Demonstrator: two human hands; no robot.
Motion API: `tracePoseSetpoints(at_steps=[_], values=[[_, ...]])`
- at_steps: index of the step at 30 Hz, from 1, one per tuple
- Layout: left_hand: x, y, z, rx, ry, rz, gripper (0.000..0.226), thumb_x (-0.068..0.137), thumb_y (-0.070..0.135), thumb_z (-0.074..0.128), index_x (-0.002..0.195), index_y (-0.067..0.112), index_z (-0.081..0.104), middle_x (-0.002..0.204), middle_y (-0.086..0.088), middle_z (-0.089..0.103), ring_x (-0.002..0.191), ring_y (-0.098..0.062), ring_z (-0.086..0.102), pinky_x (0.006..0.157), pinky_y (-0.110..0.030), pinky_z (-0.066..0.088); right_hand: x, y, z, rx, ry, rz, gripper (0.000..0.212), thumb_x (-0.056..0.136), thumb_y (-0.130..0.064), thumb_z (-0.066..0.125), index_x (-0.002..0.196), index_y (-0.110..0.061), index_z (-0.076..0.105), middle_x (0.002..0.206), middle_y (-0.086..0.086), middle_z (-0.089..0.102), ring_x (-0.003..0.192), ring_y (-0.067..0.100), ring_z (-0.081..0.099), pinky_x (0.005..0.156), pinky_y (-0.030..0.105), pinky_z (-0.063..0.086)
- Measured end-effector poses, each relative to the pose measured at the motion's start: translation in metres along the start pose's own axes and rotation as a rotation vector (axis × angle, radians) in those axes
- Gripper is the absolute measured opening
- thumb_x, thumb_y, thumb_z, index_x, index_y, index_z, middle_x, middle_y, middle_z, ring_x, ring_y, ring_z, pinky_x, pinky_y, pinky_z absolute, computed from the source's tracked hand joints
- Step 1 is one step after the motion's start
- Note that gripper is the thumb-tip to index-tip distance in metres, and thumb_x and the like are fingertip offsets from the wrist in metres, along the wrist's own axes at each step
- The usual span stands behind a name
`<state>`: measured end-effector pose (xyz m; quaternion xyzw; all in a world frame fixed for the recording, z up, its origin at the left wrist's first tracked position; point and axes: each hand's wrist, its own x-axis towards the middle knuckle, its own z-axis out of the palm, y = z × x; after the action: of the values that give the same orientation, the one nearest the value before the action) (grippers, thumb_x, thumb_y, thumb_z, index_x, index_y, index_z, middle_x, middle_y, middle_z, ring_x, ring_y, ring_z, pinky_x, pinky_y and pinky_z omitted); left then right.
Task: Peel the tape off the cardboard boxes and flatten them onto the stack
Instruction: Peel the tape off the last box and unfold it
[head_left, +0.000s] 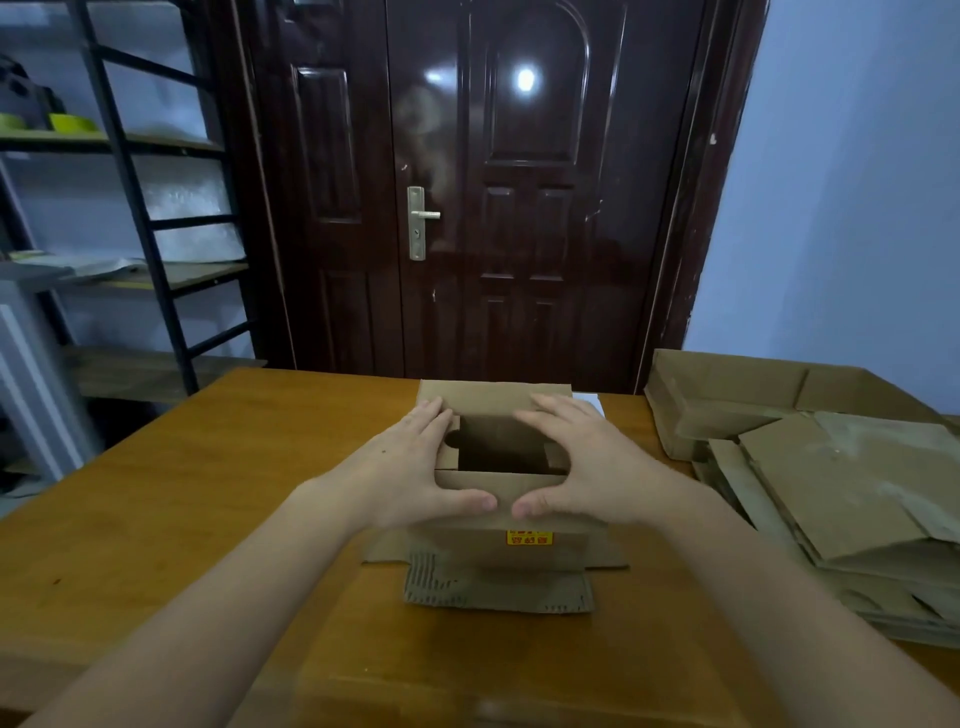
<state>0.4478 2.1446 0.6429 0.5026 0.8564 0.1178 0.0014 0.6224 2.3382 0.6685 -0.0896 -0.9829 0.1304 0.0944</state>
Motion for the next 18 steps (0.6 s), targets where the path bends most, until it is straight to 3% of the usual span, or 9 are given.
tracePoseSetpoints(at_steps=[3, 6, 8, 11, 14, 16, 18], values=[[0.002, 0.001, -0.001, 0.04, 0.021, 0.021, 0.138, 0.06, 0.108, 0.033, 0.165, 0.021, 0.011, 0.173, 0.004, 0.005, 0.158, -0.016, 0.005, 0.124, -0.034, 0.014, 0.018, -0.001, -0.004, 0.002, -0.179, 0.058, 0.128, 0.061, -0.09, 0.065, 0.161, -0.037, 0.003, 0.168, -0.016, -0.003, 0.154, 0.014, -0.003, 0.124, 0.047, 0.016], [0.004, 0.003, 0.0, 0.067, 0.065, 0.046, 0.13, 0.062, 0.106, 0.037, 0.161, 0.023, 0.023, 0.165, 0.005, 0.024, 0.148, -0.016, 0.028, 0.118, -0.034, 0.034, 0.024, 0.001, 0.002, -0.057, -0.221, 0.077, 0.126, 0.065, -0.091, 0.061, 0.161, -0.036, 0.002, 0.167, -0.013, 0.003, 0.153, 0.017, 0.002, 0.122, 0.047, 0.021], [0.005, 0.005, 0.001, 0.091, 0.07, 0.051, 0.125, 0.064, 0.103, 0.038, 0.161, 0.025, 0.025, 0.162, 0.004, 0.028, 0.145, -0.017, 0.032, 0.115, -0.035, 0.039, 0.025, 0.001, 0.005, -0.089, -0.216, 0.084, 0.125, 0.063, -0.093, 0.055, 0.161, -0.035, 0.003, 0.167, -0.011, 0.005, 0.152, 0.018, 0.006, 0.121, 0.046, 0.024], [0.004, 0.005, -0.003, 0.123, 0.078, 0.097, 0.117, 0.072, 0.099, 0.038, 0.162, 0.026, 0.023, 0.167, 0.003, 0.024, 0.152, -0.019, 0.024, 0.122, -0.036, 0.022, 0.023, 0.0, 0.005, -0.109, -0.208, 0.086, 0.123, 0.067, -0.091, 0.055, 0.161, -0.033, 0.003, 0.167, -0.009, 0.004, 0.153, 0.019, 0.005, 0.121, 0.046, 0.025], [0.002, 0.009, -0.007, 0.253, 0.127, 0.302, 0.095, 0.089, 0.086, 0.034, 0.161, 0.024, 0.03, 0.169, 0.002, 0.024, 0.157, -0.015, 0.013, 0.121, -0.03, -0.001, 0.023, 0.001, 0.005, -0.112, -0.214, 0.082, 0.124, 0.067, -0.091, 0.055, 0.161, -0.032, 0.001, 0.168, -0.009, 0.001, 0.154, 0.018, 0.001, 0.123, 0.046, 0.022], [0.0, 0.016, -0.007, 0.309, 0.116, 0.42, 0.078, 0.098, 0.074, 0.034, 0.158, 0.023, 0.037, 0.166, 0.001, 0.034, 0.155, -0.015, 0.023, 0.123, -0.03, 0.004, 0.022, 0.002, 0.006, -0.109, -0.217, 0.089, 0.126, 0.065, -0.092, 0.054, 0.161, -0.032, 0.0, 0.168, -0.011, -0.001, 0.154, 0.017, -0.002, 0.123, 0.045, 0.02], [-0.002, 0.021, -0.009, 0.339, 0.092, 0.455, 0.069, 0.102, 0.067, 0.036, 0.154, 0.023, 0.044, 0.158, 0.001, 0.047, 0.148, -0.016, 0.037, 0.124, -0.033, 0.018, 0.023, 0.001, 0.006, -0.108, -0.22, 0.092, 0.126, 0.064, -0.092, 0.053, 0.162, -0.032, 0.0, 0.168, -0.011, -0.002, 0.154, 0.017, -0.003, 0.123, 0.046, 0.02]])
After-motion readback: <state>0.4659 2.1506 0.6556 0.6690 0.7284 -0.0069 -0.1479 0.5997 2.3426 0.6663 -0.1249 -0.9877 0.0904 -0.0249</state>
